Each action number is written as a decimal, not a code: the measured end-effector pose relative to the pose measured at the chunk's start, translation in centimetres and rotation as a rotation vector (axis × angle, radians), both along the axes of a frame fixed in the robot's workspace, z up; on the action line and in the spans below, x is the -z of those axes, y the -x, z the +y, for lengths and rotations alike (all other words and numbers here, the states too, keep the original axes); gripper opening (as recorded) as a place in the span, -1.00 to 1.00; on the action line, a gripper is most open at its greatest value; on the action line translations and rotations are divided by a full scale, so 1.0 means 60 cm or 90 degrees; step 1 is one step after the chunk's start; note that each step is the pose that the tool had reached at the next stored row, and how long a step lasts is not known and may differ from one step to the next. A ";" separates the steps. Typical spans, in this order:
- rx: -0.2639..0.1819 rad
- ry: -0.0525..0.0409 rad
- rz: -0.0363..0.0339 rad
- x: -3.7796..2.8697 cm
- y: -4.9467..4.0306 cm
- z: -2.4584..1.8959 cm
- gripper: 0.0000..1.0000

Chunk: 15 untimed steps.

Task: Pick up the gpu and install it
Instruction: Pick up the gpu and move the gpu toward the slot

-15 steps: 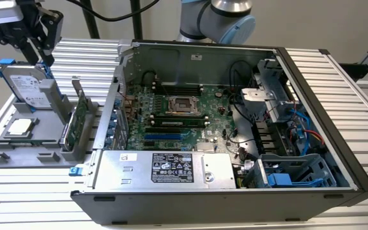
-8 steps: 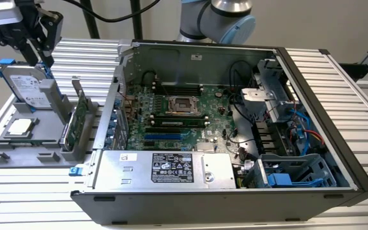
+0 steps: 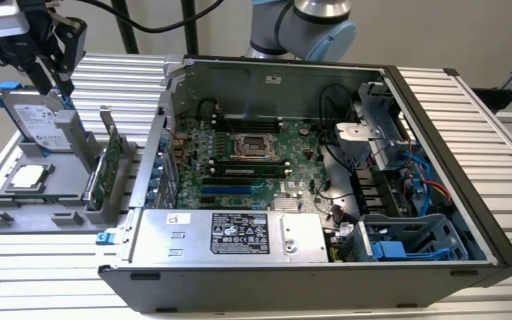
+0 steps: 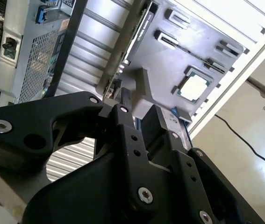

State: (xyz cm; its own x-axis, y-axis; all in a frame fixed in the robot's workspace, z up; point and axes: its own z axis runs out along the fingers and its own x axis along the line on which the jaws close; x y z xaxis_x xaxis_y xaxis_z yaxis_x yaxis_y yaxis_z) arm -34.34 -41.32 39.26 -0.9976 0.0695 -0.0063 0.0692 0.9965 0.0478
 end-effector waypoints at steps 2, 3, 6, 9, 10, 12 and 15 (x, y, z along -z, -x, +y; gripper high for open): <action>0.000 0.0000 0.0000 0.000 0.000 -0.0023 1.00; 0.000 0.0000 0.0000 0.000 0.000 -0.0033 1.00; 0.000 0.0000 0.0000 0.000 0.000 -0.0067 1.00; 0.000 0.0000 -0.0001 0.000 0.000 -0.0102 1.00; 0.000 0.0000 0.0000 0.000 0.000 -0.0112 1.00; 0.000 0.0000 -0.0001 0.000 0.000 -0.0136 1.00; 0.000 0.0000 -0.0001 0.000 0.000 -0.0173 1.00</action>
